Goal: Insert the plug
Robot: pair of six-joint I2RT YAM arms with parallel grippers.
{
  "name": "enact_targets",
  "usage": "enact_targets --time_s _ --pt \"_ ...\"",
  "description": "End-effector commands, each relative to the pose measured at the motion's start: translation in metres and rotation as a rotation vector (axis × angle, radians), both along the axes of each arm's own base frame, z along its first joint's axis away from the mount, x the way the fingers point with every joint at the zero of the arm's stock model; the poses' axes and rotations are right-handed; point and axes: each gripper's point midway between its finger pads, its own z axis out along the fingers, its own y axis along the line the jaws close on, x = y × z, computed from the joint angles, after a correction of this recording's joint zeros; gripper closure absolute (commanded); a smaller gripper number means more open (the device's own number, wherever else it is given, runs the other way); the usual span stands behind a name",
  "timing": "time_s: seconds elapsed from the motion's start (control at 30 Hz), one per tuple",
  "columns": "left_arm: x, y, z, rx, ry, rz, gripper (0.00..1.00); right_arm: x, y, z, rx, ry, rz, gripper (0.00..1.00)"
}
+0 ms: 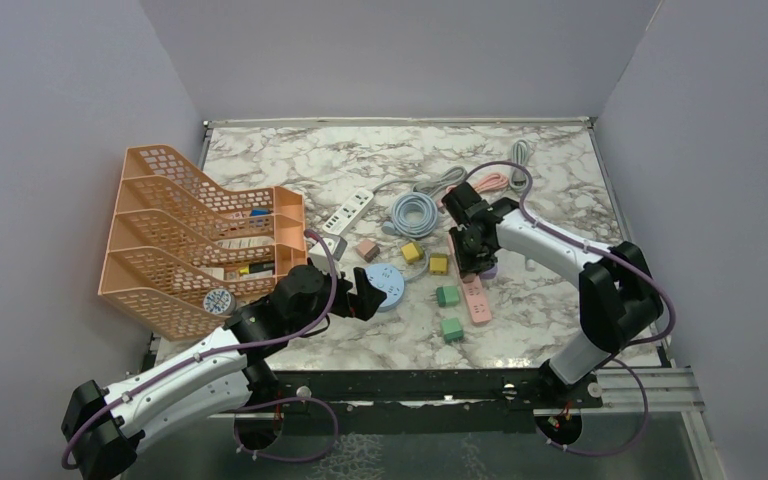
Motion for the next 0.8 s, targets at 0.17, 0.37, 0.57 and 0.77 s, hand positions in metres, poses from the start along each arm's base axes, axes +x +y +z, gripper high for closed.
enact_targets --time_s 0.17,0.37,0.57,0.77 --pt "0.006 -0.001 0.007 -0.013 -0.028 0.020 0.06 -0.021 -0.012 -0.072 -0.097 0.134 -0.085 0.99" --pt "0.008 0.000 0.012 -0.002 -0.043 0.021 0.06 0.007 0.003 -0.008 0.000 -0.030 -0.130 0.83" --pt "0.011 -0.008 0.017 0.015 -0.068 -0.014 0.05 0.020 -0.002 0.076 0.088 -0.232 -0.222 0.45" --pt "0.002 -0.042 0.024 0.011 -0.110 -0.226 0.09 -0.007 -0.002 0.104 0.254 -0.295 -0.255 0.37"
